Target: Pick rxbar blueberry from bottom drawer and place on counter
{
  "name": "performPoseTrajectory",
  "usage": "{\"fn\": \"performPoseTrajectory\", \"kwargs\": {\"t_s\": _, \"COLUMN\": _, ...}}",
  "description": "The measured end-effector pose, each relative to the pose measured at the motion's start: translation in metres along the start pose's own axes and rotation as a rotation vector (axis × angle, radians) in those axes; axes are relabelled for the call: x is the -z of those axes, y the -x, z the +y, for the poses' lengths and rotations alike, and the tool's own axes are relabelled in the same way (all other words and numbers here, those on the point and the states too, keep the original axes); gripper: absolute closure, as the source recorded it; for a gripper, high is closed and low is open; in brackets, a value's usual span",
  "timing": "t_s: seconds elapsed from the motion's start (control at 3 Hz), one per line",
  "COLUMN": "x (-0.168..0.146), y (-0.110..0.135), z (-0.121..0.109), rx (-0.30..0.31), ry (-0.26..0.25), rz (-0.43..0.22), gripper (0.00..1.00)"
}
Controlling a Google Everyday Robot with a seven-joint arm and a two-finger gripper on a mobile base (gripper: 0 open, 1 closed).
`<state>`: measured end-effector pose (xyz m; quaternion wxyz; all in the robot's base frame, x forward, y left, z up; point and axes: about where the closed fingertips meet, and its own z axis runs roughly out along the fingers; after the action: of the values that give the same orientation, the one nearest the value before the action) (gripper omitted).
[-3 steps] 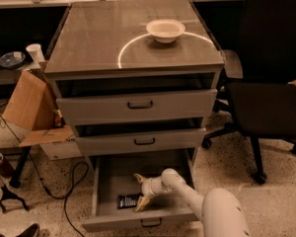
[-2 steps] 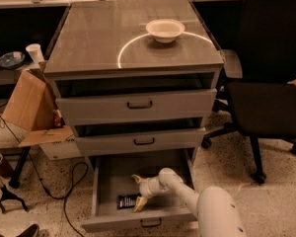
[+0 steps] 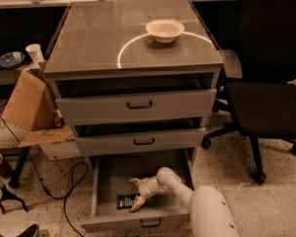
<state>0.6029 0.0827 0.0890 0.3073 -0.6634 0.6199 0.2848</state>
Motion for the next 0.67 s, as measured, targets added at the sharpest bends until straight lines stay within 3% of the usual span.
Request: {"fn": "performPoseTrajectory", "kwargs": {"t_s": 0.67, "x": 0.0071, "y": 0.0078, "z": -0.0005, "rx": -0.003, "ry": 0.000, "rz": 0.000, "gripper": 0.76}}
